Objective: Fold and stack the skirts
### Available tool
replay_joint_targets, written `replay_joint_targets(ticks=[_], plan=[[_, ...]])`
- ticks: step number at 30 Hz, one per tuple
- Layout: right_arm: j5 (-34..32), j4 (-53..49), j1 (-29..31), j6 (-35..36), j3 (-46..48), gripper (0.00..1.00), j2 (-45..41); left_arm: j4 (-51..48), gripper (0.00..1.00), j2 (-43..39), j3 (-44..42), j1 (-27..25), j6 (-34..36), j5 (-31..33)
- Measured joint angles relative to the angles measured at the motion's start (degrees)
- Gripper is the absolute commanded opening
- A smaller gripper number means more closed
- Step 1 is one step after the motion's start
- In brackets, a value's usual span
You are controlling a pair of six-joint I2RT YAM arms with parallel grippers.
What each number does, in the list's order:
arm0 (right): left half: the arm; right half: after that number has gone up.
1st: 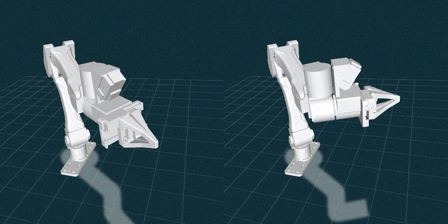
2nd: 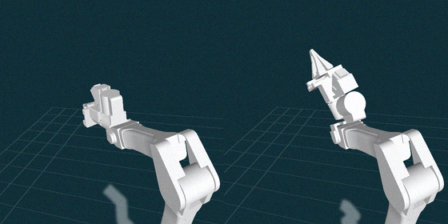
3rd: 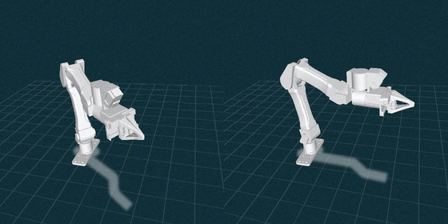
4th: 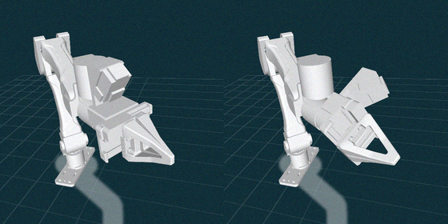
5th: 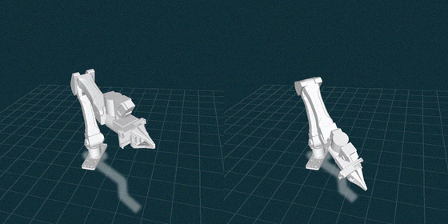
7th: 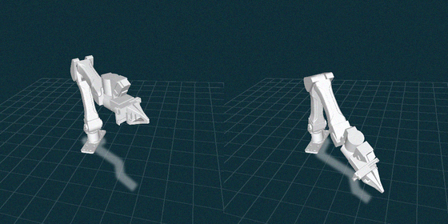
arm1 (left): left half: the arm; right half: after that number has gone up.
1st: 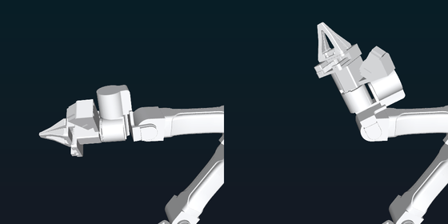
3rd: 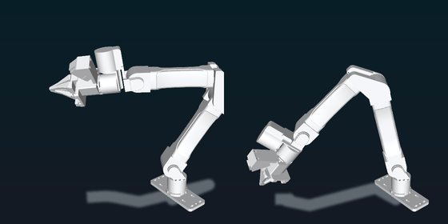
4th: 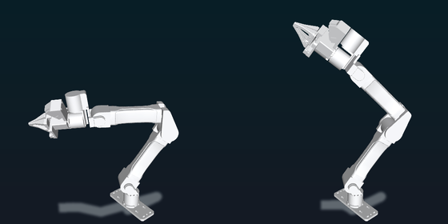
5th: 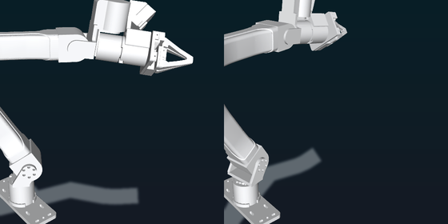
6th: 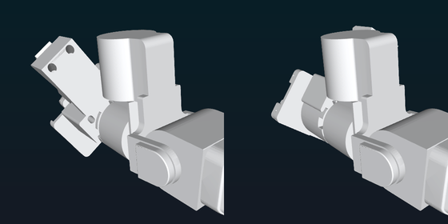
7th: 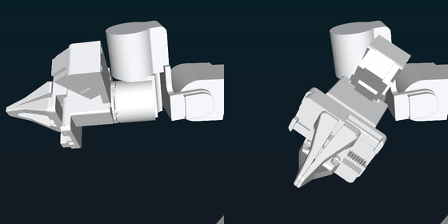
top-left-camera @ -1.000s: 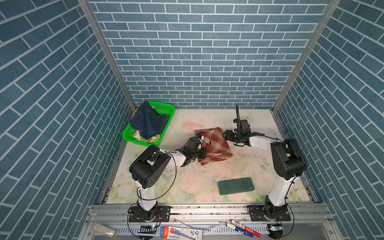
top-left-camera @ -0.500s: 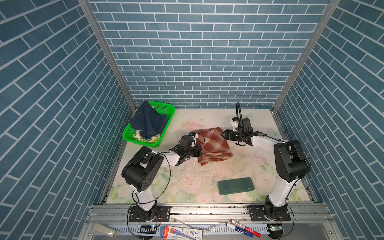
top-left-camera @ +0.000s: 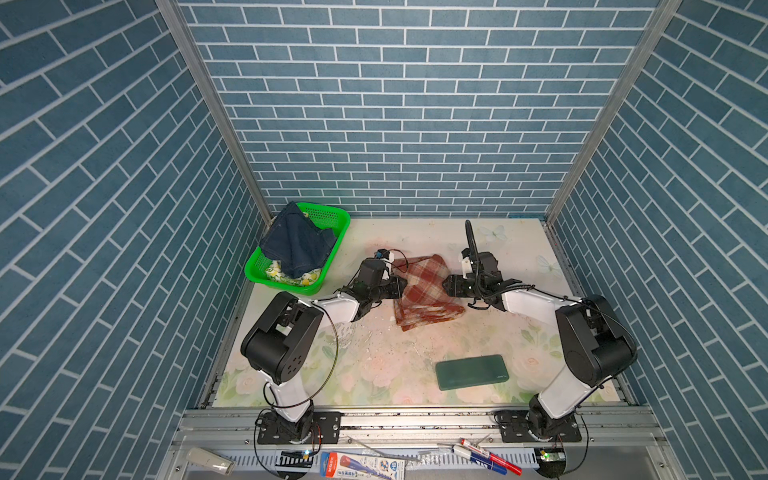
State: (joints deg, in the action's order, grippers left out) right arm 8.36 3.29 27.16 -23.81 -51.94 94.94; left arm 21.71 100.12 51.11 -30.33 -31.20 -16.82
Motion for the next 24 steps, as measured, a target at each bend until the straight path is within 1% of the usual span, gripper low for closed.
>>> replay_joint_targets(ticks=[5, 8, 11, 14, 19, 21, 24], plan=[[-3.26, 2.71, 3.10, -0.66, 1.88, 0.66, -2.25, -0.79, 0.25, 0.20, 3.74, -0.07, 0.09, -0.33], [-4.24, 5.38, 4.50, -1.84, 4.72, 0.65, -3.37, 0.09, 0.25, 1.97, 6.78, -0.22, -0.02, -0.79], [-5.05, 7.52, 5.66, -2.73, 7.58, 0.64, -3.67, 1.86, 0.25, 6.01, 9.92, -0.59, -0.57, -1.55], [-6.03, 9.33, 7.08, -3.56, 10.47, 0.63, -3.67, 3.52, 0.25, 11.69, 12.98, -1.18, -1.42, -2.32], [-7.89, 13.03, 10.71, -4.79, 14.14, 0.61, -3.52, 3.63, 0.24, 19.85, 16.39, -1.64, -1.99, -2.34], [-8.39, 15.41, 12.11, -5.31, 15.91, 0.61, -2.99, 2.89, 0.24, 21.75, 17.33, -1.60, -1.84, -1.81], [-9.09, 19.54, 12.85, -6.16, 17.92, 0.60, -2.34, 1.99, 0.24, 22.49, 19.02, -1.55, -1.75, -1.09]])
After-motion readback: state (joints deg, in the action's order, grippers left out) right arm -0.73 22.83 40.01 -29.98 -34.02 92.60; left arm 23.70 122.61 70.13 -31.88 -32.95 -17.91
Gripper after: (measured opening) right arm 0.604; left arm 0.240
